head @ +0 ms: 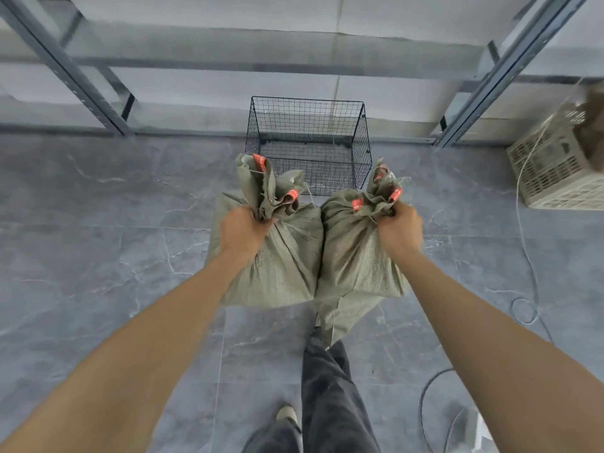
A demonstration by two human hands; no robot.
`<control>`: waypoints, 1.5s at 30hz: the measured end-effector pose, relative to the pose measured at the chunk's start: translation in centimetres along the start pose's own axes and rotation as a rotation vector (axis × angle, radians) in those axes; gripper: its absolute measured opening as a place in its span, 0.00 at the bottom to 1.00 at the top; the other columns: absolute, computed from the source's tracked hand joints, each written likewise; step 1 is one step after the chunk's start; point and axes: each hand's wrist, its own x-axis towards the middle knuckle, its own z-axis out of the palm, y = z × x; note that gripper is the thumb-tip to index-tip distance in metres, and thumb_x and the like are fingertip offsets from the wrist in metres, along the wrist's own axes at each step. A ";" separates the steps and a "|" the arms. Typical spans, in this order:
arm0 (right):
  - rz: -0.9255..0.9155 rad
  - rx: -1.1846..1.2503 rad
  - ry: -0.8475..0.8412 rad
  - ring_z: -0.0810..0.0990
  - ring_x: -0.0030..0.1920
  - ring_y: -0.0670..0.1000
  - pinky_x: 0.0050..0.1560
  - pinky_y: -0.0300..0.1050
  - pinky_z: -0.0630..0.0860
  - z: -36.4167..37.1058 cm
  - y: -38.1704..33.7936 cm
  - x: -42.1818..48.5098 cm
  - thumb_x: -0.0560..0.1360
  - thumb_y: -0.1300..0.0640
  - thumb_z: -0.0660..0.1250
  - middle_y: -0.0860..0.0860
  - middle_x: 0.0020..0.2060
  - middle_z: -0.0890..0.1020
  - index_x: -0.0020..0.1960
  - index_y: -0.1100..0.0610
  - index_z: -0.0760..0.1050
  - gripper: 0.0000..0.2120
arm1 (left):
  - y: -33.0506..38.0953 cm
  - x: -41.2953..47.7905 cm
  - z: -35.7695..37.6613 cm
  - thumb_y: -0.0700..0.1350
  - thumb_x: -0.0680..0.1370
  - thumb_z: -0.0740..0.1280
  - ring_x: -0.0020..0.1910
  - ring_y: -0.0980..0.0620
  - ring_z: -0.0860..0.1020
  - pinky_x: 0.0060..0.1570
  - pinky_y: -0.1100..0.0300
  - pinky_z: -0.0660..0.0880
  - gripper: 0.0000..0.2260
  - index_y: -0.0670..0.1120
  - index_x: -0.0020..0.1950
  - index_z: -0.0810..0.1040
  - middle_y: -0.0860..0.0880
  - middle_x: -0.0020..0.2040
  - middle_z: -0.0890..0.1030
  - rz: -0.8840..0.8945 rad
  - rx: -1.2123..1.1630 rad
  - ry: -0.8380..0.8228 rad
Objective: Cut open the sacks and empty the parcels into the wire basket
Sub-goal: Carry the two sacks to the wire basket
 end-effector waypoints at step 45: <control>0.300 0.093 -0.170 0.77 0.46 0.55 0.43 0.44 0.72 24.1 4.9 32.3 0.75 0.61 0.66 0.54 0.46 0.81 0.53 0.62 0.80 0.09 | -5.8 33.3 18.7 0.42 0.76 0.67 0.54 0.38 0.78 0.47 0.50 0.73 0.11 0.37 0.54 0.81 0.37 0.52 0.82 -0.296 -0.047 -0.025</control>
